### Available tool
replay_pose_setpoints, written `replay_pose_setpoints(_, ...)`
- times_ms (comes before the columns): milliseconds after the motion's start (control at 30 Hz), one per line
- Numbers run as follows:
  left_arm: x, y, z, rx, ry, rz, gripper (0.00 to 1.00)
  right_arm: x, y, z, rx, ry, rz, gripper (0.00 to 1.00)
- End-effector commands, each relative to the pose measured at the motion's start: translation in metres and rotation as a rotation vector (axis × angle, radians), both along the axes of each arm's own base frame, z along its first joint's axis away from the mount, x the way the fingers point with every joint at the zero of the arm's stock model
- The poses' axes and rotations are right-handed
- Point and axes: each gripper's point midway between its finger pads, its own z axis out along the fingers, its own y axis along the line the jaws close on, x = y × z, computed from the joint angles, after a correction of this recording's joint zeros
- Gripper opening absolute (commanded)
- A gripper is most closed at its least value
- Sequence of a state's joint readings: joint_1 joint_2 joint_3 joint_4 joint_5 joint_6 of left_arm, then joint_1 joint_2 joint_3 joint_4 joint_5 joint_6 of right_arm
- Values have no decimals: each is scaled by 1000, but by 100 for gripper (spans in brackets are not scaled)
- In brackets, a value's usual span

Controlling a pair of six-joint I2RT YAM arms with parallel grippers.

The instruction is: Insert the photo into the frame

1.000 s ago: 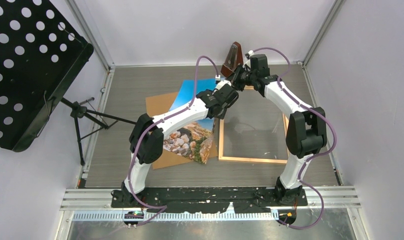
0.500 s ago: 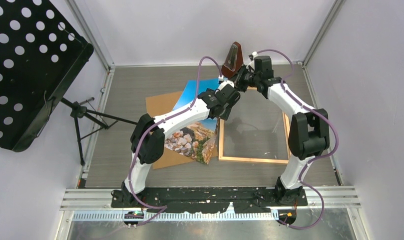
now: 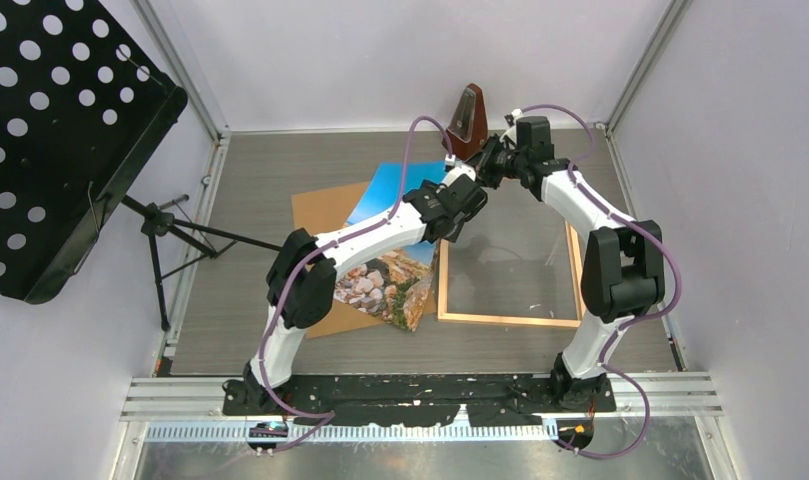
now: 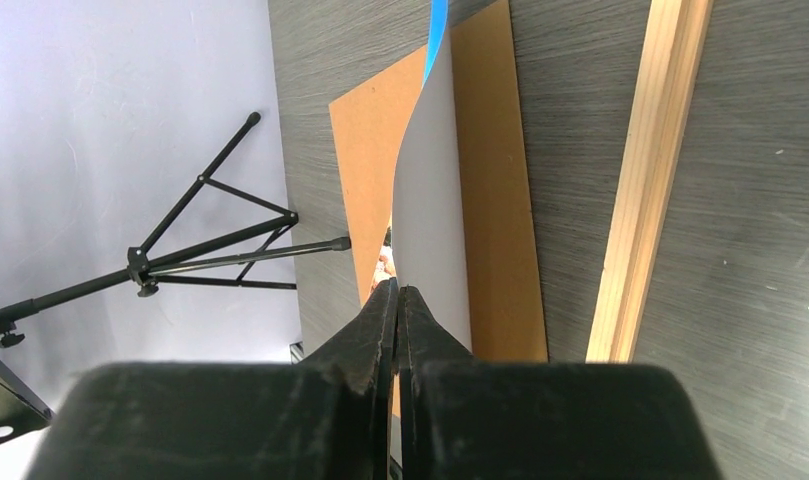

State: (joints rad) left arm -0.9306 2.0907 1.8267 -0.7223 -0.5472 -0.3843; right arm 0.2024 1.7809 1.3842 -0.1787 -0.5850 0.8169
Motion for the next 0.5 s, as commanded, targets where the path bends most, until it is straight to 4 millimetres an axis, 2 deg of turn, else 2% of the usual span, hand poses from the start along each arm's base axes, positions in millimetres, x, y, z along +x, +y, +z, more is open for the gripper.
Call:
replay_pose_setpoints(0, -32, -41, -22, 62, 30, -210, 64, -16, 28, 73, 114, -165, 92, 6)
replay_pose_setpoints(300, -29, -40, -26, 94, 18, -212, 50, -18, 26, 76, 119, -170, 86, 6)
replay_pose_setpoints(467, -33, -43, -26, 81, 32, -226, 33, -17, 24, 79, 121, -178, 79, 6)
